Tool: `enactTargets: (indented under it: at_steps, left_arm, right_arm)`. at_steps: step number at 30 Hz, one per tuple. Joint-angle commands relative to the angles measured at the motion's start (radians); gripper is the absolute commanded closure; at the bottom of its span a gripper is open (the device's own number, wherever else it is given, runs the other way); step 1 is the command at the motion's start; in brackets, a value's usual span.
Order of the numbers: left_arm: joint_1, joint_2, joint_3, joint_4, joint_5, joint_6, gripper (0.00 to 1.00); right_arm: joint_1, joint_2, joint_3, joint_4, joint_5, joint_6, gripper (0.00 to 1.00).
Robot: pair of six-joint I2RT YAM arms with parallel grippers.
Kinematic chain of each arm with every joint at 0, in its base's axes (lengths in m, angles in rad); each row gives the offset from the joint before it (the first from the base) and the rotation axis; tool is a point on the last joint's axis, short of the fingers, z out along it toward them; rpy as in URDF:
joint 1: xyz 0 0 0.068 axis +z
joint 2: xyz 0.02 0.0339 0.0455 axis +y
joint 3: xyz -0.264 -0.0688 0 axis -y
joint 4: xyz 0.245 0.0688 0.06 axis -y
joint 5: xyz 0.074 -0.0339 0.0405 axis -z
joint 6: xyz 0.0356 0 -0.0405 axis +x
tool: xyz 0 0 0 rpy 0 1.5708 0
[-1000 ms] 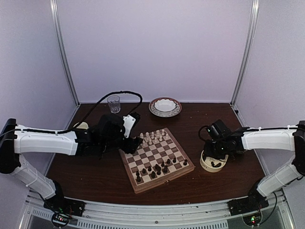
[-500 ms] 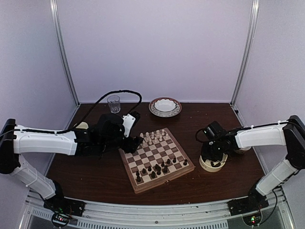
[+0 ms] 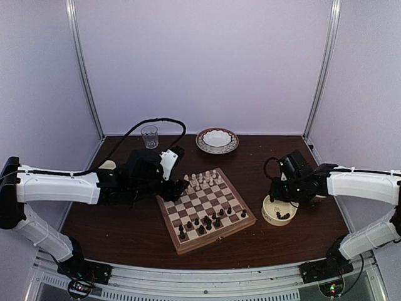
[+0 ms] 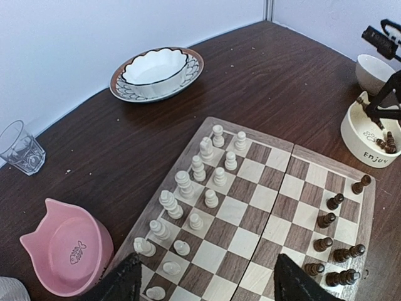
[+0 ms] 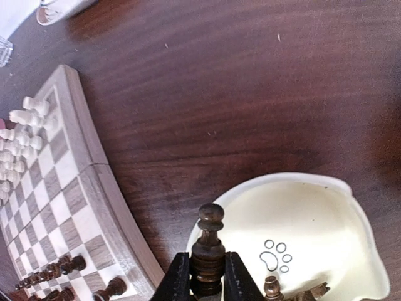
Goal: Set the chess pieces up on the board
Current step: Pick up the chess pile from the storage box, then pass from the right arm to the left
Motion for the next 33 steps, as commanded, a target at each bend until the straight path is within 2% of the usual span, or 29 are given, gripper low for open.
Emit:
enactTargets:
  at_steps: [1,6,11,15,18,23,27,33]
  left_arm:
    - [0.000,-0.036,-0.024,0.065,0.016,-0.007,0.28]
    - [0.001,-0.034,-0.034,0.092,0.060,-0.012,0.28]
    - [0.001,-0.030,-0.043,0.128,0.161,-0.037,0.27]
    - [0.000,-0.007,-0.032,0.133,0.207,-0.066,0.28]
    - [0.003,0.005,-0.034,0.140,0.208,-0.075,0.28]
    - [0.002,0.001,-0.058,0.179,0.237,-0.095,0.28]
    - [0.001,0.014,-0.064,0.209,0.331,-0.116,0.29]
    - [0.001,0.050,-0.059,0.269,0.477,-0.138,0.36]
  right_arm:
    - [-0.005,-0.099,-0.014,0.014,0.124,-0.156,0.81]
    - [-0.003,-0.178,-0.023,0.103,0.073,-0.304,0.82]
    - [0.004,-0.214,-0.059,0.317,-0.067,-0.364,0.84]
    - [0.039,-0.148,-0.039,0.463,-0.145,-0.379,0.85]
    - [0.086,-0.083,-0.020,0.561,-0.149,-0.402,0.88]
    - [0.174,0.036,-0.069,0.740,-0.117,-0.452,0.87]
    - [0.247,0.068,-0.064,0.752,-0.089,-0.506,0.88]
    - [0.355,0.065,-0.044,0.735,-0.044,-0.608,0.88]
